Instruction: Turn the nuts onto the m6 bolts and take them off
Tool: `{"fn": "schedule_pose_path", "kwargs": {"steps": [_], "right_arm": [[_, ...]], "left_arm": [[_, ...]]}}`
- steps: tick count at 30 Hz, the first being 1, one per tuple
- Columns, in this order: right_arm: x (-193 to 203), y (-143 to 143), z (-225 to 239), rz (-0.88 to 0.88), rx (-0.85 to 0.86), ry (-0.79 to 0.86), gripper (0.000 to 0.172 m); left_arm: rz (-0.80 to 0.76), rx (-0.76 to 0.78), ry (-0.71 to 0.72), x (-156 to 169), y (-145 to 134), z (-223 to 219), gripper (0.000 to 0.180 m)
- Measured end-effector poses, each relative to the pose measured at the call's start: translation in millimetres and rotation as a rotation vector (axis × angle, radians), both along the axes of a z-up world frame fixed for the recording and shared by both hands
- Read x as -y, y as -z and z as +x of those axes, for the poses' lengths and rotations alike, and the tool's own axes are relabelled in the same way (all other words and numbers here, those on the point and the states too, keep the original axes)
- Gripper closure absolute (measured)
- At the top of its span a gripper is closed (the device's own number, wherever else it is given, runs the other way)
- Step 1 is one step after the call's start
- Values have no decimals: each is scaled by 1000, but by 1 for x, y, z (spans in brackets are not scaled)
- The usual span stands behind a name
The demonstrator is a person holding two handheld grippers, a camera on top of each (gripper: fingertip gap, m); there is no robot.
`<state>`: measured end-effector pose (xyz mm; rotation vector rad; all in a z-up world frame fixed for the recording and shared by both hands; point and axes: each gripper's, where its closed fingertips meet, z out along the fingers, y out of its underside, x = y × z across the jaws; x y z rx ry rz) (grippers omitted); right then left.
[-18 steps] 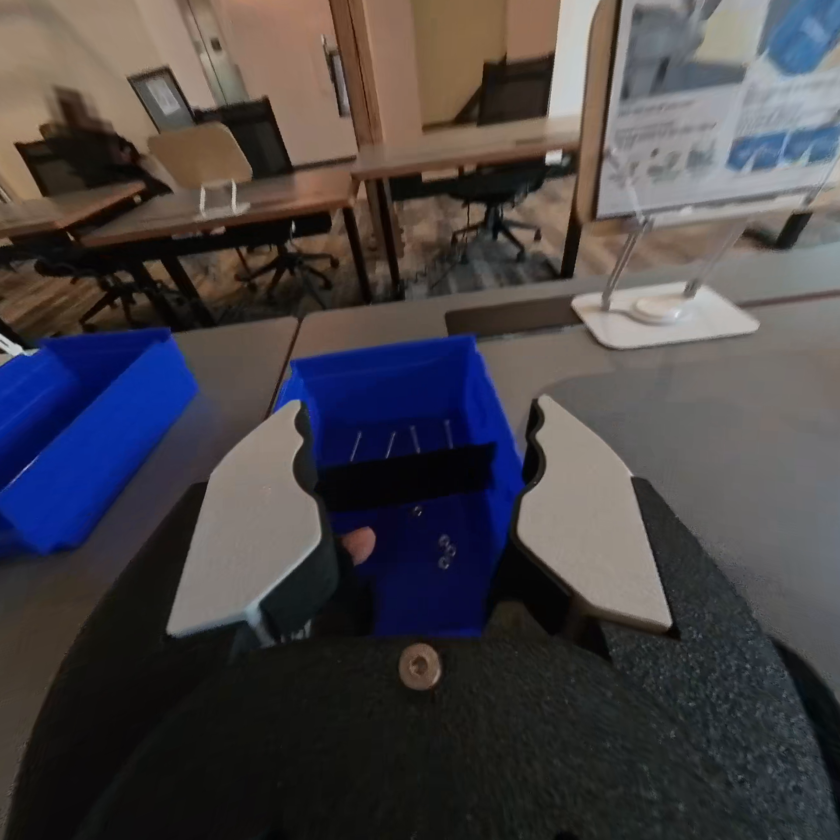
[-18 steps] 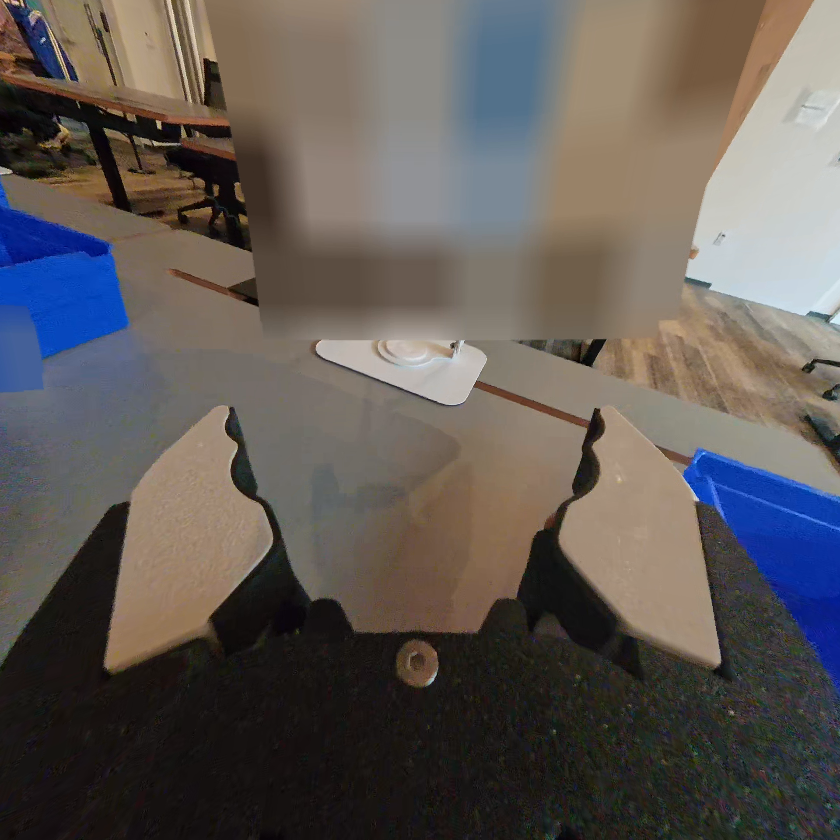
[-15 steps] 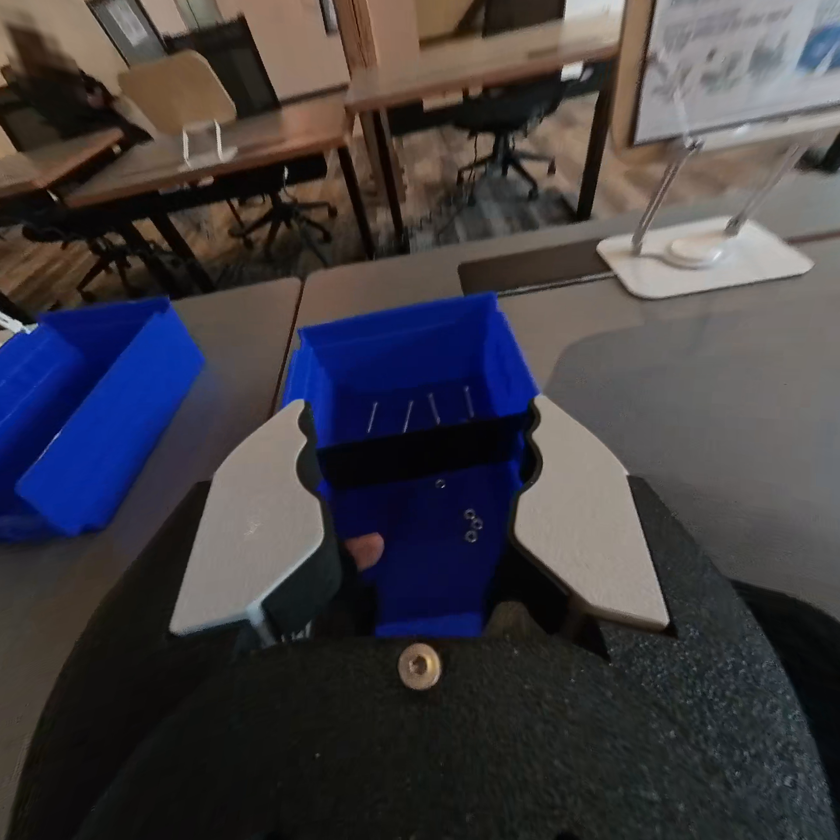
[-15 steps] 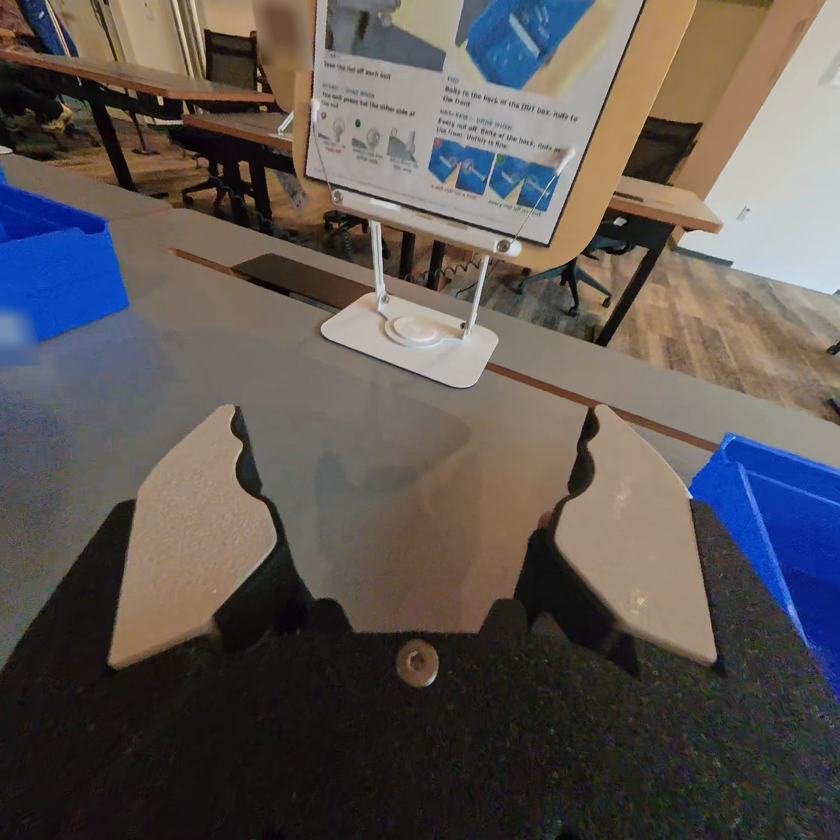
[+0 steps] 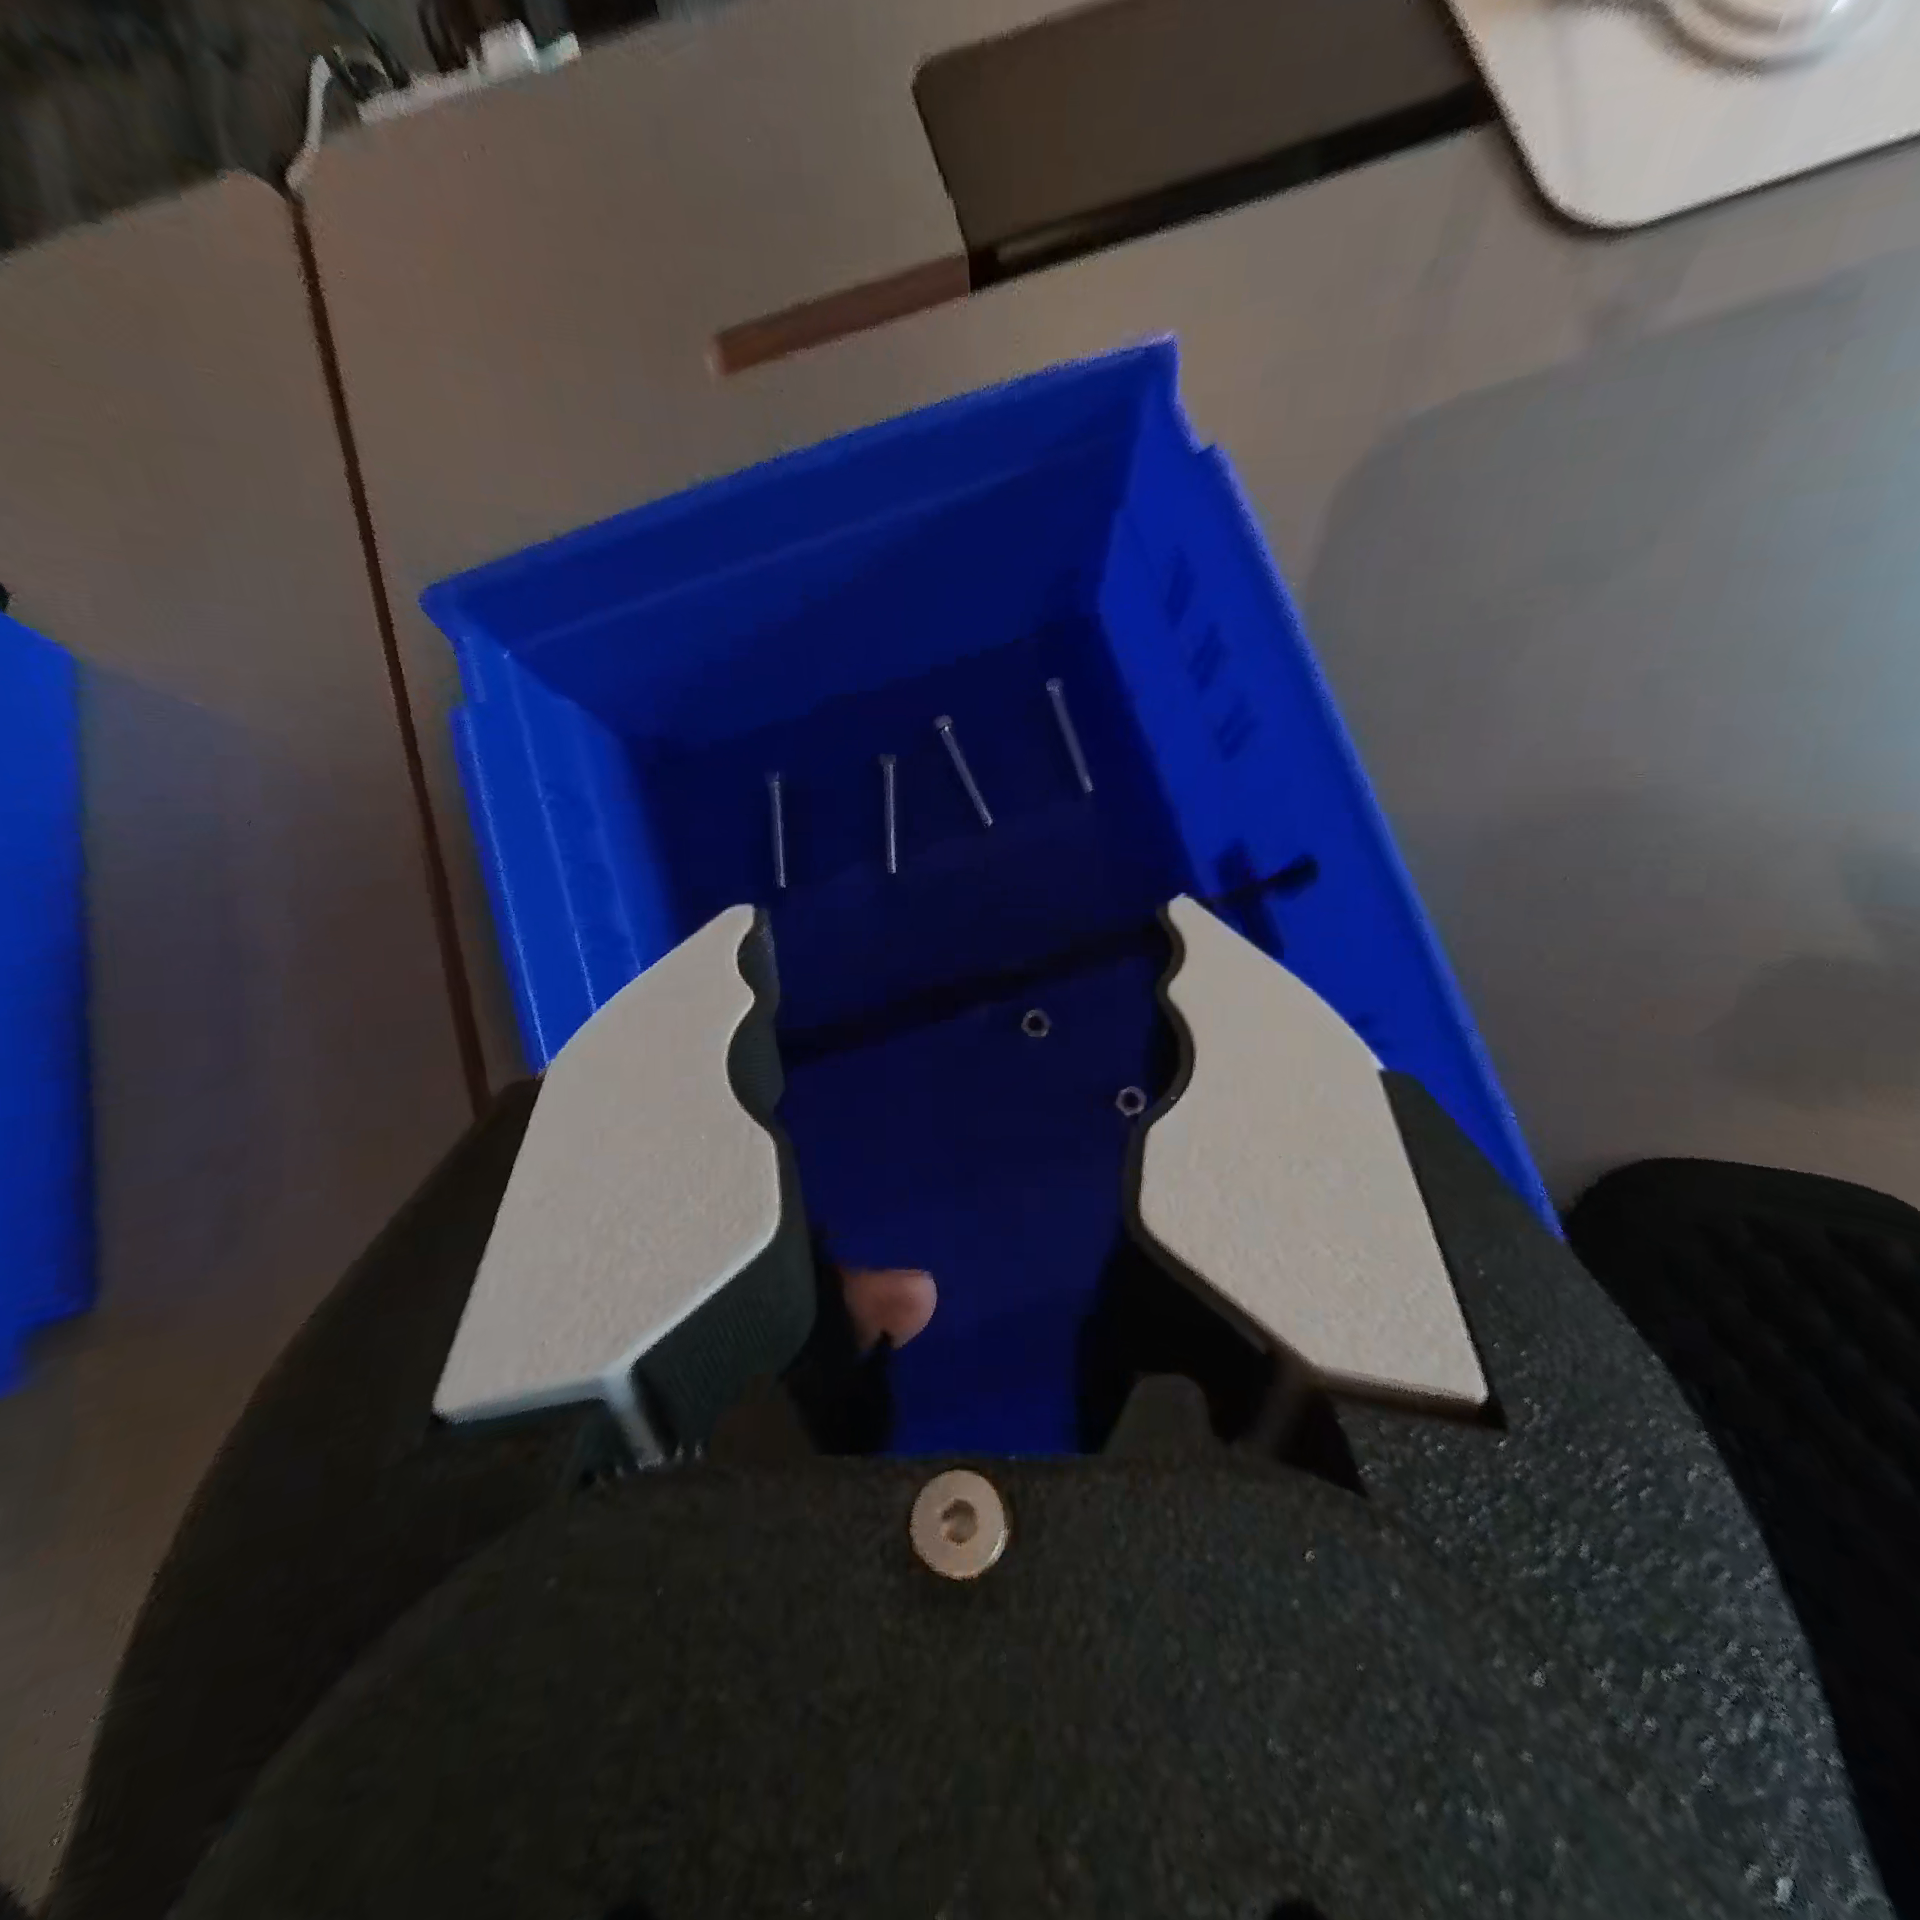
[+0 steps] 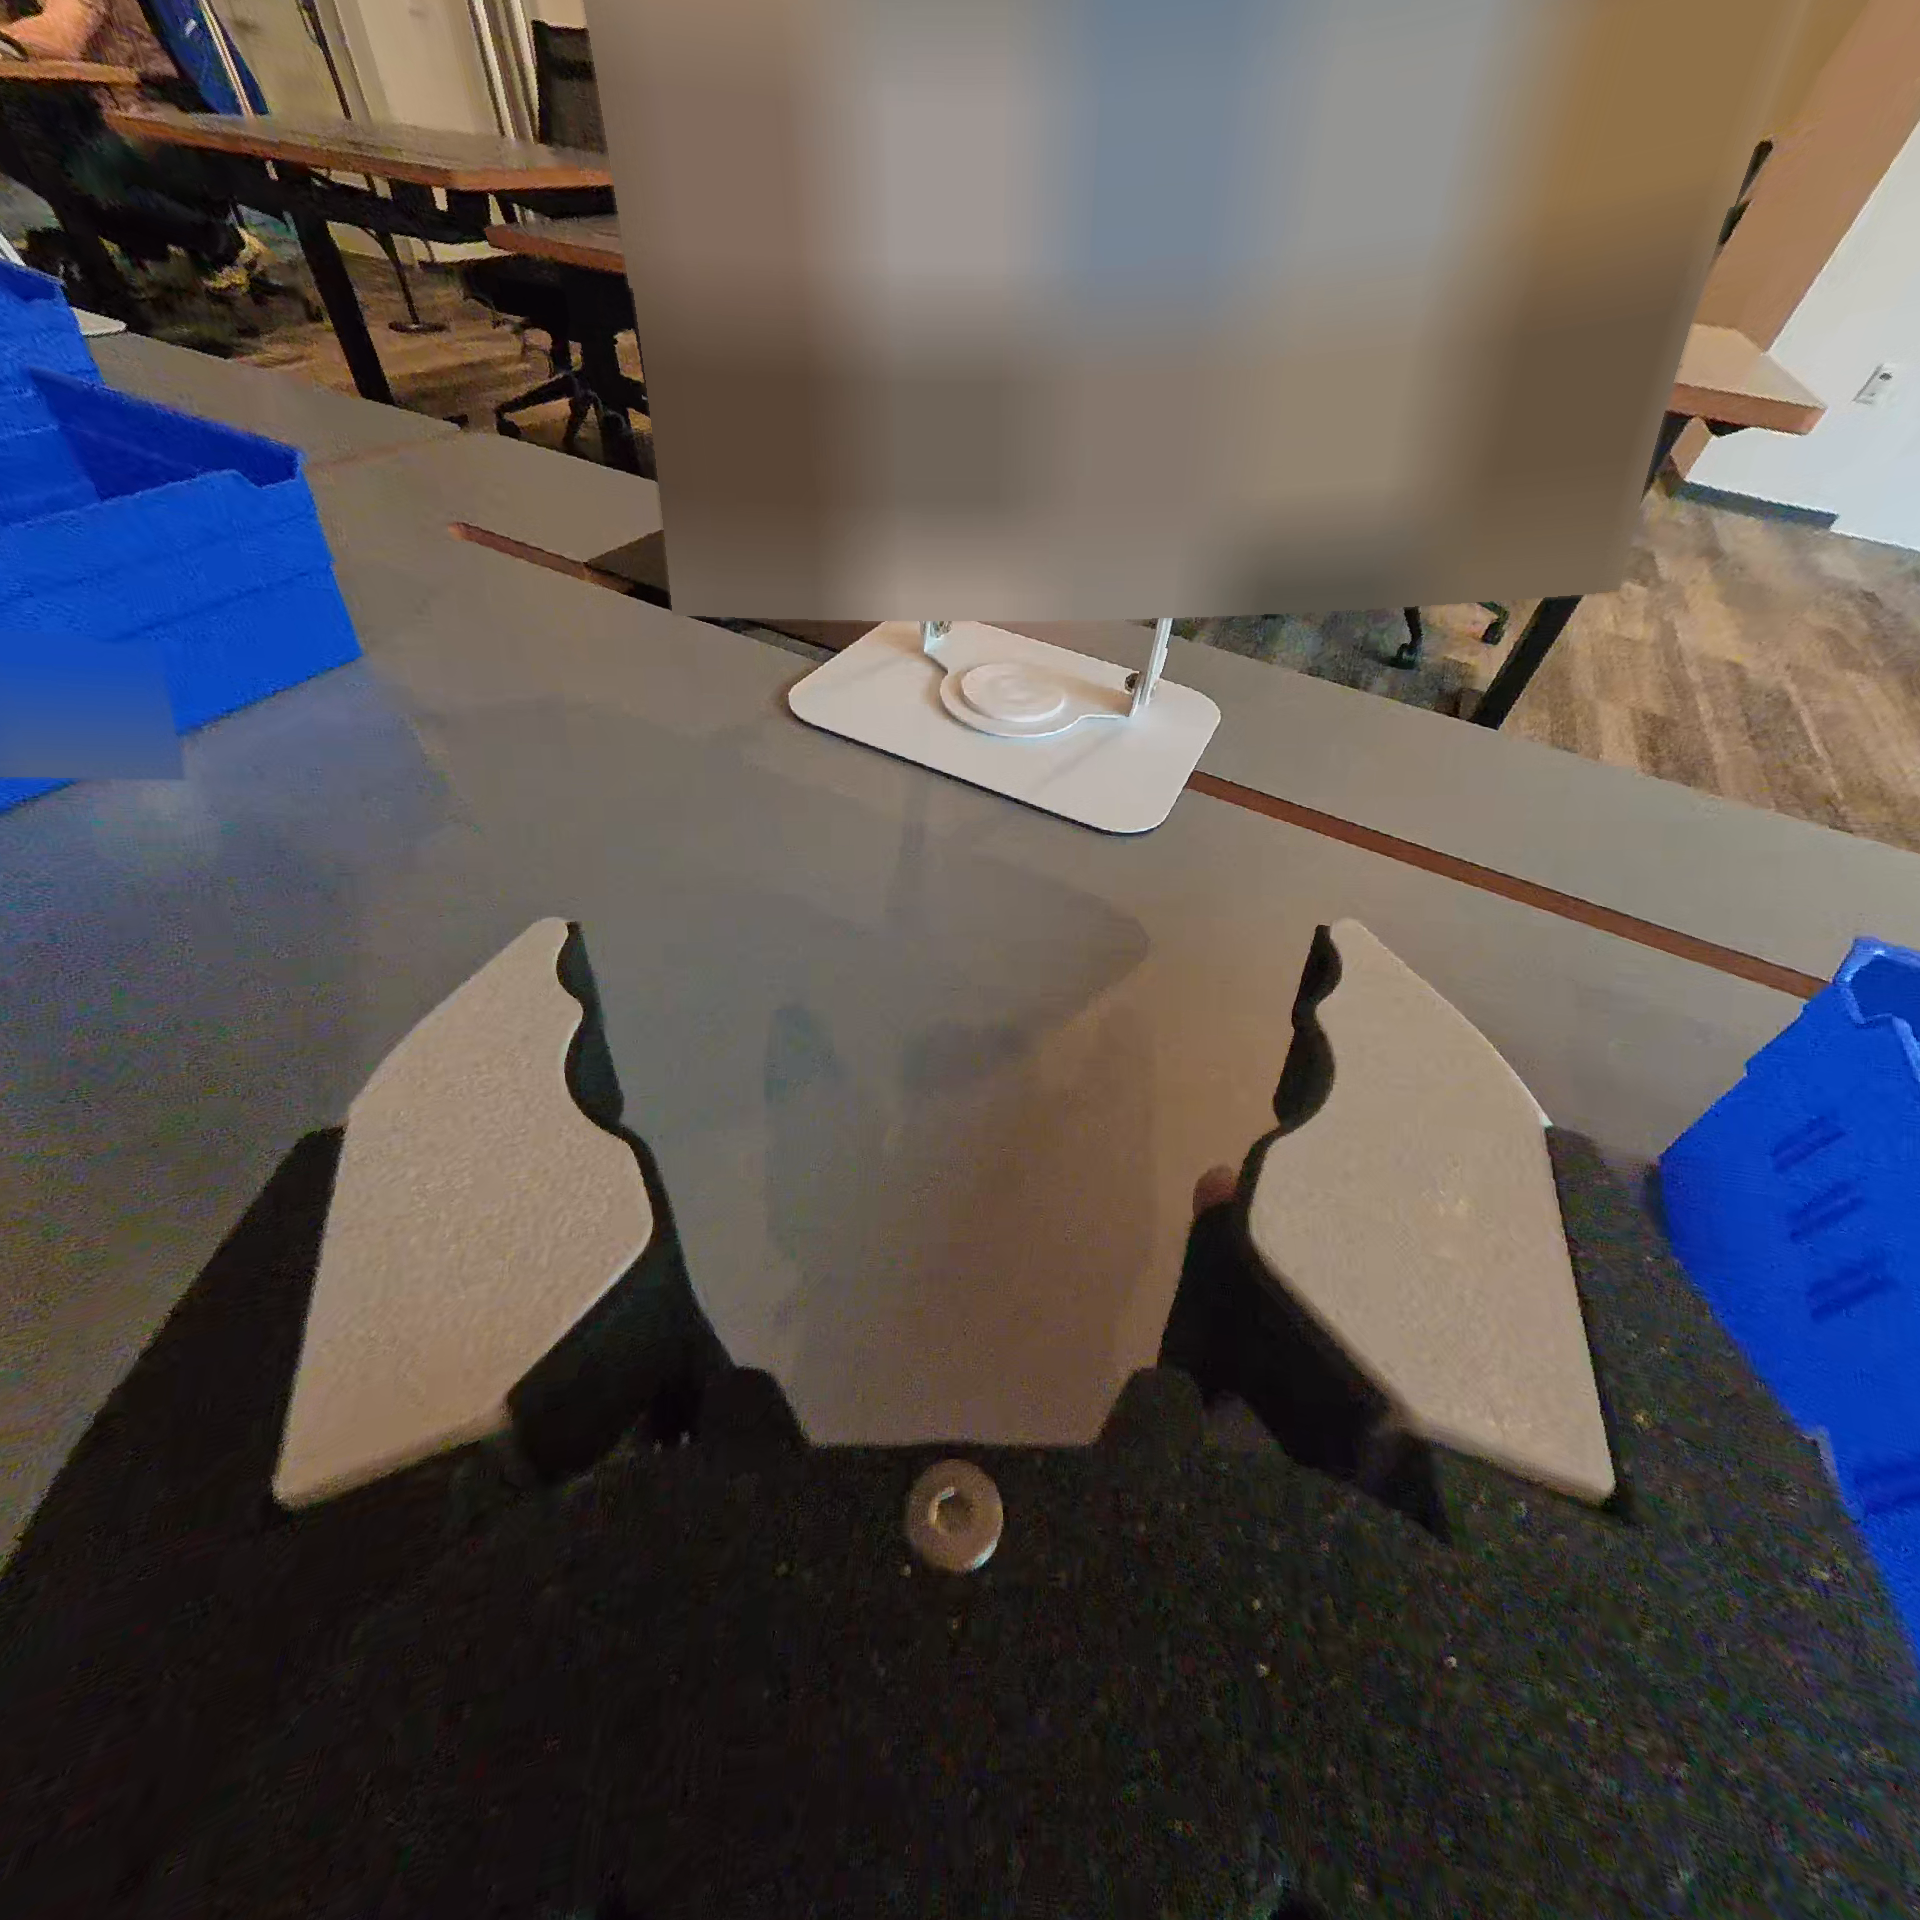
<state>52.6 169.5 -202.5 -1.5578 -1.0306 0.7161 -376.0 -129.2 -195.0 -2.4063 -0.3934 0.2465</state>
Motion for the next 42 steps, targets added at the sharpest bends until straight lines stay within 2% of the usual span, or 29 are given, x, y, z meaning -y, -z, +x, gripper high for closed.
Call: {"fn": "schedule_pose_path", "kwargs": {"steps": [9, 19, 31, 42], "right_arm": [[1, 4, -1, 1, 3, -16, 49], [3, 4, -2, 42, 18, -37, 52], [4, 0, -2, 62, 11, -38, 56], [2, 0, 0, 87, 23, -25, 57]], "left_arm": [[-226, 185, -26, -28, 50, -39, 128], [-456, 207, -110, -24, 99, -74, 149], [-573, 304, -79, -23, 137, -86, 159], [-594, 317, -70, -26, 150, -87, 163]]}}
